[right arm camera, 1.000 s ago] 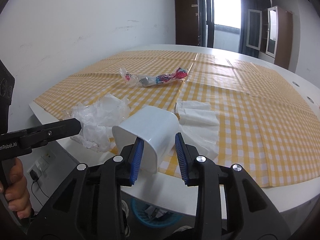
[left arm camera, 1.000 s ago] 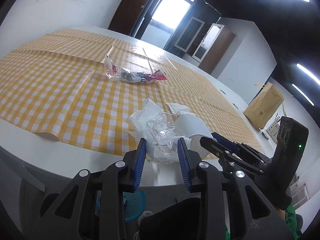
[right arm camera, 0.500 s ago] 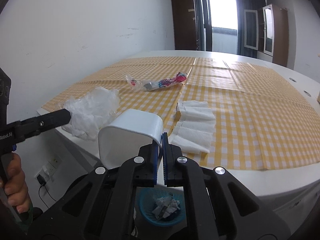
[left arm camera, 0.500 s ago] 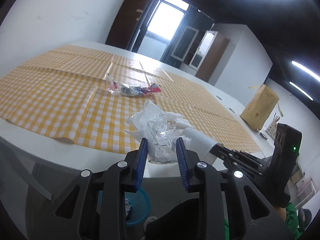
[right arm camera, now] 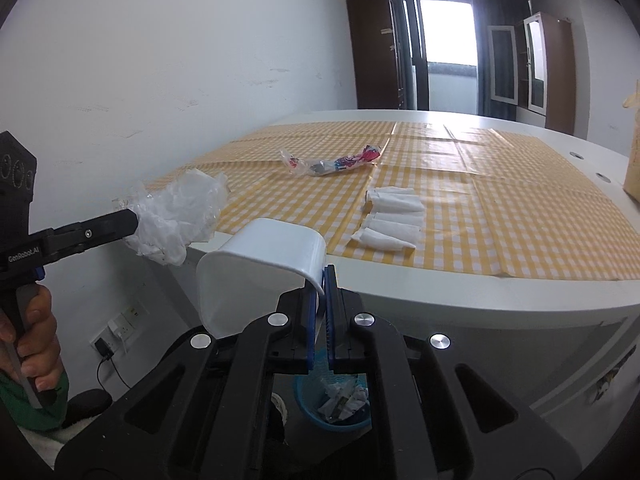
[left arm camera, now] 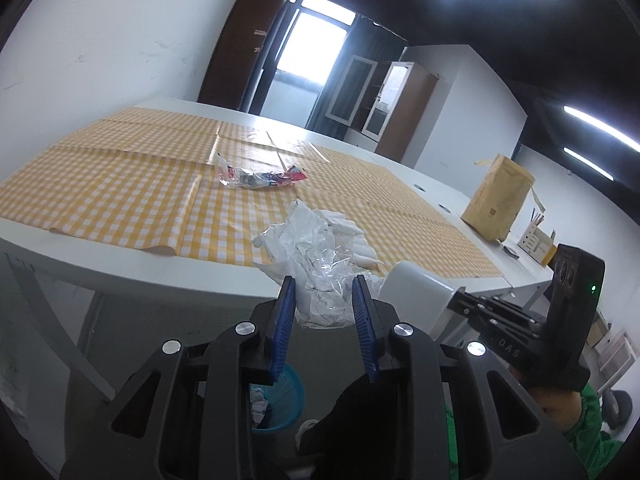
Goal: Collect trash
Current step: 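Lift the white cup and plastic wrap off the table toward the wastebasket, then lower the white cup and plastic wrap over the blue wastebasket with both tools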
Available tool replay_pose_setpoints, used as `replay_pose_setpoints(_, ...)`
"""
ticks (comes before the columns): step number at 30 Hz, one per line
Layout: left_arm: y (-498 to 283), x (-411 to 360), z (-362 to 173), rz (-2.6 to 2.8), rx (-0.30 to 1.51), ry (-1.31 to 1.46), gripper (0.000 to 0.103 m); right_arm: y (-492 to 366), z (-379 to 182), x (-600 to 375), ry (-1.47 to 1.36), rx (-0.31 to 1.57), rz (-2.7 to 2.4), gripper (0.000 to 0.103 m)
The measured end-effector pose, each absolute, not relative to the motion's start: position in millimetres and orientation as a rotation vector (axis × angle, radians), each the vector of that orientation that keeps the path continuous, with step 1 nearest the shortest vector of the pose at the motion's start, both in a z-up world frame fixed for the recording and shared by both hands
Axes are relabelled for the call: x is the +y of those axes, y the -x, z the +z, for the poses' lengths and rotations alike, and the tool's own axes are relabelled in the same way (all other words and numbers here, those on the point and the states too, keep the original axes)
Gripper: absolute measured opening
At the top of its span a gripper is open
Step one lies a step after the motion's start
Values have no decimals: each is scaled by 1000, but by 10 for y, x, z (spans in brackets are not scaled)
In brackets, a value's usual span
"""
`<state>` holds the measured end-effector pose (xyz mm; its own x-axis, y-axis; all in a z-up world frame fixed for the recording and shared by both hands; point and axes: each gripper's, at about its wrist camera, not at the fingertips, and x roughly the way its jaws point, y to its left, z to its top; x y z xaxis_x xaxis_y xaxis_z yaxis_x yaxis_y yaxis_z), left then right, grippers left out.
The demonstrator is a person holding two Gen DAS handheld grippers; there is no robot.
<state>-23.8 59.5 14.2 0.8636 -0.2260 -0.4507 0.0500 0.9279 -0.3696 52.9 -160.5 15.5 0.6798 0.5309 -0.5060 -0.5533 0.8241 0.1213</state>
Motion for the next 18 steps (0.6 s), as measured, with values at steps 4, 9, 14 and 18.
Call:
replay_pose_setpoints(4,343,514,106,-163,522,322,28,-400,129,-1710,19,566,620,3)
replay_pose_setpoints(9,384,420,-119,-173,574,289,28,-383,-146,-1727,9,636,622,3)
replay_pose_setpoints(14,277,410,-446,-183,664,298,28,-439,-522,-1675,28,717,612,3)
replay_pose_setpoints(18,129,406,-744,-183,733,300,28,-577,-865,-1634,20,791,595,3)
